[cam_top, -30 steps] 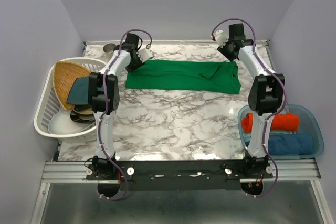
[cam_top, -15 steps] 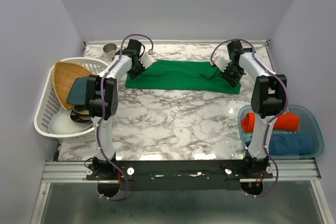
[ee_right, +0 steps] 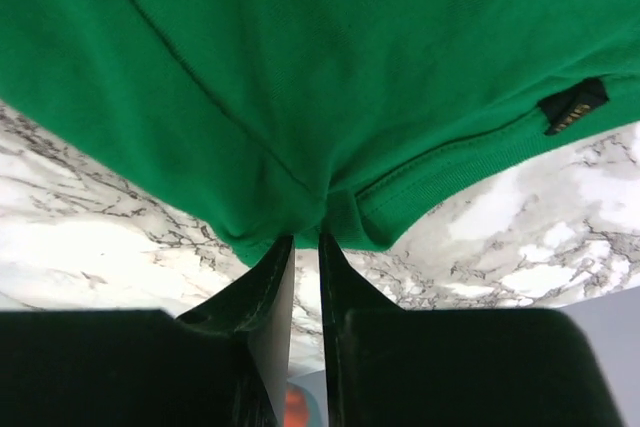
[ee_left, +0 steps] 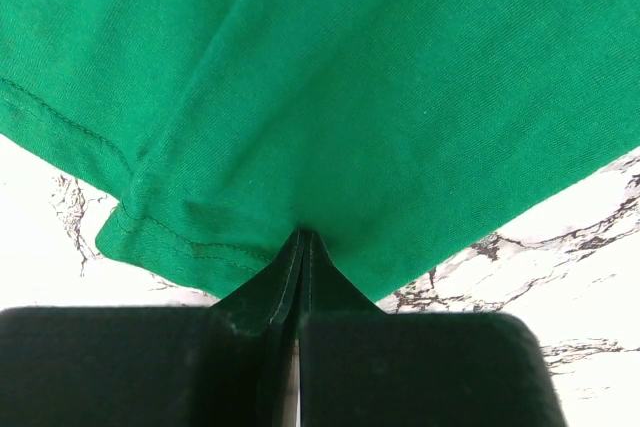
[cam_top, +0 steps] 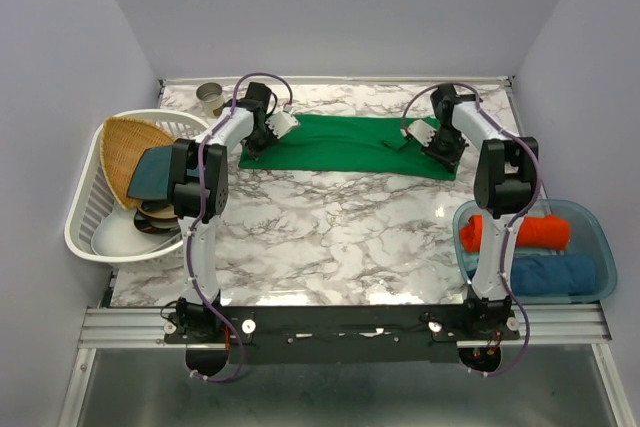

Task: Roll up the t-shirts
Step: Fold the T-shirt at the center of the board.

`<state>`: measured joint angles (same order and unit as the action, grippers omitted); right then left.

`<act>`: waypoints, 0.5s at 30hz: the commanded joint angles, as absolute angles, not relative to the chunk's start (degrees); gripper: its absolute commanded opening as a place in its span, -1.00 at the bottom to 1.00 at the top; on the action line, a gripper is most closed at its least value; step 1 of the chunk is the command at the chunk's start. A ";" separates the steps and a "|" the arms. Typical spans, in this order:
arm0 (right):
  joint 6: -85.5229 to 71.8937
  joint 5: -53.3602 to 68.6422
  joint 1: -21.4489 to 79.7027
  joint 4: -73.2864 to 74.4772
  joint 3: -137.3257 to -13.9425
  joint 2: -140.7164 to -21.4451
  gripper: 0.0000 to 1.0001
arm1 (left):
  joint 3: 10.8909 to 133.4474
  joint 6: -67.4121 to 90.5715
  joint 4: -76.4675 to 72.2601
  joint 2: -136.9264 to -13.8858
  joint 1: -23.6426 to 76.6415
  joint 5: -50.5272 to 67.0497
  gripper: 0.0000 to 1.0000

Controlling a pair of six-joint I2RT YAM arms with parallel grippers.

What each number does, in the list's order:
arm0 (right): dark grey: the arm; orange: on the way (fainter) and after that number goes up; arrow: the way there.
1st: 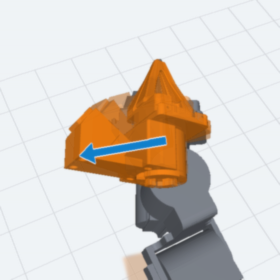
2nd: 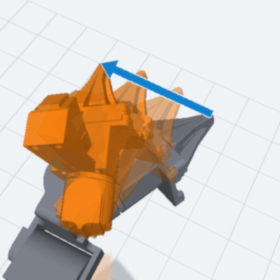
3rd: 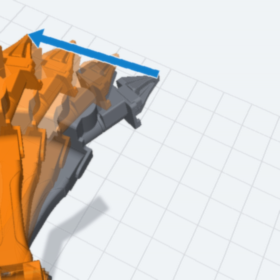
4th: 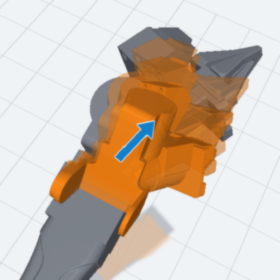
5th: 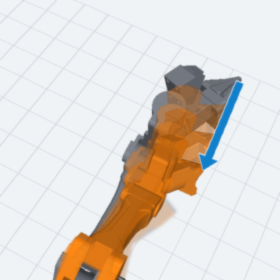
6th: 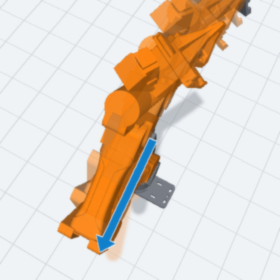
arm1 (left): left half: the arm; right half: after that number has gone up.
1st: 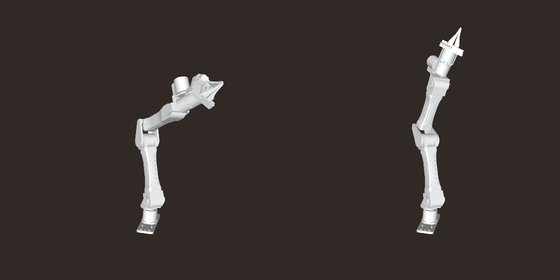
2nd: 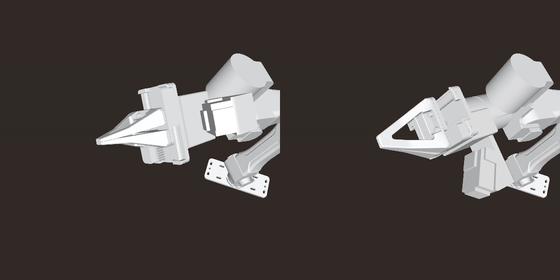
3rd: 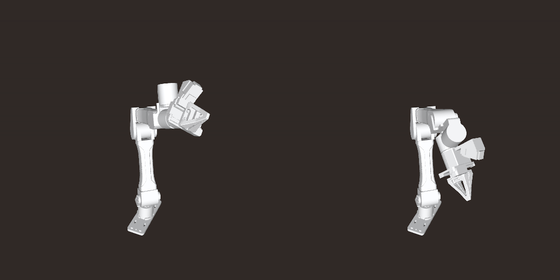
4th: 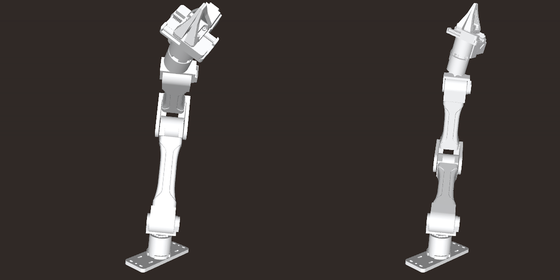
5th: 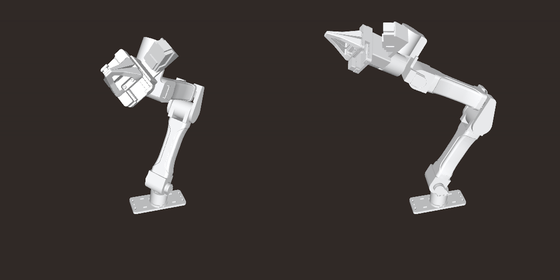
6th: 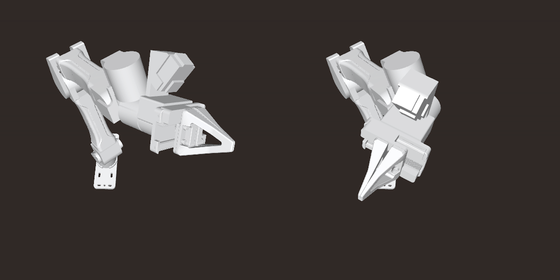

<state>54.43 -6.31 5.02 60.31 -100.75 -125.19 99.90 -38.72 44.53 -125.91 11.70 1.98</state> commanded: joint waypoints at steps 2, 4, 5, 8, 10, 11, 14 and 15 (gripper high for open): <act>55.20 -9.49 3.43 62.14 -103.00 -128.23 -0.59 | 99.76 -38.50 45.35 -127.70 11.51 1.94 -0.86; 53.97 -8.36 2.82 61.96 -105.02 -126.57 -0.60 | 99.84 -38.67 45.44 -127.53 11.51 2.02 -0.86; 53.79 -7.48 2.46 62.48 -105.73 -125.95 -0.59 | 99.93 -38.50 45.53 -127.44 11.51 2.20 -0.86; 54.93 -2.21 2.46 66.00 -107.23 -122.62 -0.48 | 100.55 -38.32 46.32 -127.62 11.51 2.81 -0.85; 56.33 1.73 2.46 66.71 -105.66 -120.60 -0.46 | 100.64 -38.32 46.41 -127.62 11.51 2.81 -0.85; 56.95 2.45 2.55 67.14 -105.04 -120.41 -0.47 | 100.37 -38.49 46.32 -127.53 11.51 2.73 -0.85; 58.80 3.86 2.55 69.51 -103.54 -121.46 -0.56 | 99.76 -38.67 45.97 -127.44 11.51 2.46 -0.85; 58.97 4.13 2.55 69.87 -103.36 -121.99 -0.58 | 99.67 -38.67 45.97 -127.44 11.51 2.46 -0.85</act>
